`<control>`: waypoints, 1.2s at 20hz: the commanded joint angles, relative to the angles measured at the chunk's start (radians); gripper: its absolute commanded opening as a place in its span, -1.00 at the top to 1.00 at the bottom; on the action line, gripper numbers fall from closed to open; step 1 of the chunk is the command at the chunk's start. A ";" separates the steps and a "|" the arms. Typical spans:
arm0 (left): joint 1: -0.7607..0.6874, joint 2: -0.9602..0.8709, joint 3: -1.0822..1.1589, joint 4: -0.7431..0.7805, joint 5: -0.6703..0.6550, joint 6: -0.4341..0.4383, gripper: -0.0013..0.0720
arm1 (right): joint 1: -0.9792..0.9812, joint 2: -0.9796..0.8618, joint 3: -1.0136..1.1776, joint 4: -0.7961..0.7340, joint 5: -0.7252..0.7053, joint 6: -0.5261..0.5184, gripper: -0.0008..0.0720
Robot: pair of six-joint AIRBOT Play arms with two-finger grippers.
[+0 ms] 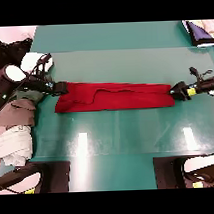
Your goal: Fold the shirts.
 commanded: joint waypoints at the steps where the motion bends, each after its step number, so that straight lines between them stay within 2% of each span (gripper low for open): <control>1: -0.037 -0.001 0.001 -0.012 -0.005 -0.010 0.89 | 0.072 -0.034 0.025 0.024 -0.041 -0.010 -0.08; 3: -0.079 -0.001 0.001 -0.007 0.025 -0.064 0.89 | 0.096 -0.033 0.025 0.032 -0.070 -0.012 0.40; 4: -0.106 -0.002 0.001 -0.006 0.058 -0.082 0.89 | 0.099 -0.032 0.025 0.063 -0.069 -0.036 0.85; 5: -0.141 -0.003 0.001 -0.006 0.102 -0.082 0.89 | 0.098 -0.026 0.025 0.106 -0.059 -0.064 0.93; 8: -0.252 -0.069 0.032 -0.009 0.169 -0.108 0.89 | 0.099 0.036 0.035 0.228 -0.016 -0.100 0.94; 14: -0.428 -0.418 0.277 -0.025 0.164 -0.108 0.89 | 0.230 0.232 0.203 0.232 0.032 -0.047 0.94; 18: -0.451 -0.582 0.445 -0.065 0.164 -0.109 0.89 | 0.368 0.287 0.322 0.231 0.032 0.038 0.95; 22: -0.448 -0.605 0.481 -0.053 0.192 -0.109 0.89 | 0.483 0.286 0.406 0.225 0.028 0.085 0.95; 24: -0.428 -0.600 0.497 -0.052 0.146 -0.108 0.89 | 0.533 0.286 0.430 0.224 0.013 0.091 0.94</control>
